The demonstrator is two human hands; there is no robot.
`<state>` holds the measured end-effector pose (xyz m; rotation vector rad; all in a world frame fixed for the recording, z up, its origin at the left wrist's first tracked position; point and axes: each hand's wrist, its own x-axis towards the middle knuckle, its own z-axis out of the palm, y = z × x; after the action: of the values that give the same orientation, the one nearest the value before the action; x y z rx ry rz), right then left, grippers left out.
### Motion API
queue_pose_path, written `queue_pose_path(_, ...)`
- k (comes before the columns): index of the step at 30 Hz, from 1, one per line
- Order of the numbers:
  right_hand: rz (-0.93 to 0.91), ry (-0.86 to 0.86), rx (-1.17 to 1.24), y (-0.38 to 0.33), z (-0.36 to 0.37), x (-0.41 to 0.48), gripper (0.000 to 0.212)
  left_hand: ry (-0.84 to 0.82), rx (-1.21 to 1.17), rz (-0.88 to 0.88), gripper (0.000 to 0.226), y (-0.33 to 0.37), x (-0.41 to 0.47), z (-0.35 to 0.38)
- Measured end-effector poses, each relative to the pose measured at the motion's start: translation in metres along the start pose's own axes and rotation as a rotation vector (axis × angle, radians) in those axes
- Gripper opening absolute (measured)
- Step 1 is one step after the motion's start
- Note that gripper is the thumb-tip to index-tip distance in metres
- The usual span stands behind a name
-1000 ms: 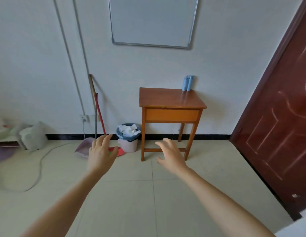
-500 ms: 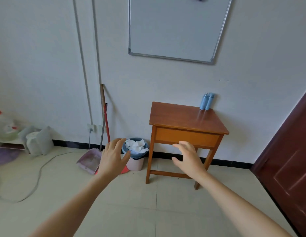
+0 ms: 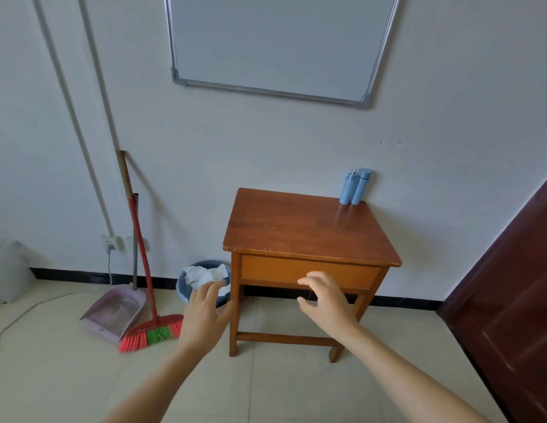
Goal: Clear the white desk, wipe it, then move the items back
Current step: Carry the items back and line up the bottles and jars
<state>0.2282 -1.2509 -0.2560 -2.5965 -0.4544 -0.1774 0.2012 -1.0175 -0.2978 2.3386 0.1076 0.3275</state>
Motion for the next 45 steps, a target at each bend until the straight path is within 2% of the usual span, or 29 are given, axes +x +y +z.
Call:
queue_pose_path(8,0.11,0.038,-0.049,0.079,-0.011,0.121,0.031,-0.023,-0.101,0.001,0.045,0.01,0.152,0.065)
queue_pose_path(13,0.218,0.089,-0.04,0.122,-0.02,0.198,0.031,-0.07,-0.126,0.114,0.047,0.043,0.254,0.101)
queue_pose_path(18,0.377,0.08,0.03,0.176,-0.008,0.222,0.031,-0.208,-0.108,0.188,0.048,0.067,0.313,0.157)
queue_pose_path(23,0.514,0.087,0.069,0.26,-0.018,0.243,0.034,-0.334,-0.069,0.191,0.048,0.094,0.352,0.235)
queue_pose_path(30,0.478,0.162,0.127,0.377,-0.064,0.325,0.044,-0.348,-0.051,0.185,0.049,0.177,0.433,0.338)
queue_pose_path(34,0.405,0.169,0.177,0.425,-0.089,0.376,0.049,-0.325,-0.096,0.112,0.051,0.222,0.476,0.379)
queue_pose_path(45,0.317,0.162,0.33,0.484,-0.085,0.494,0.058,-0.297,-0.107,-0.091,0.06,0.251,0.548,0.444)
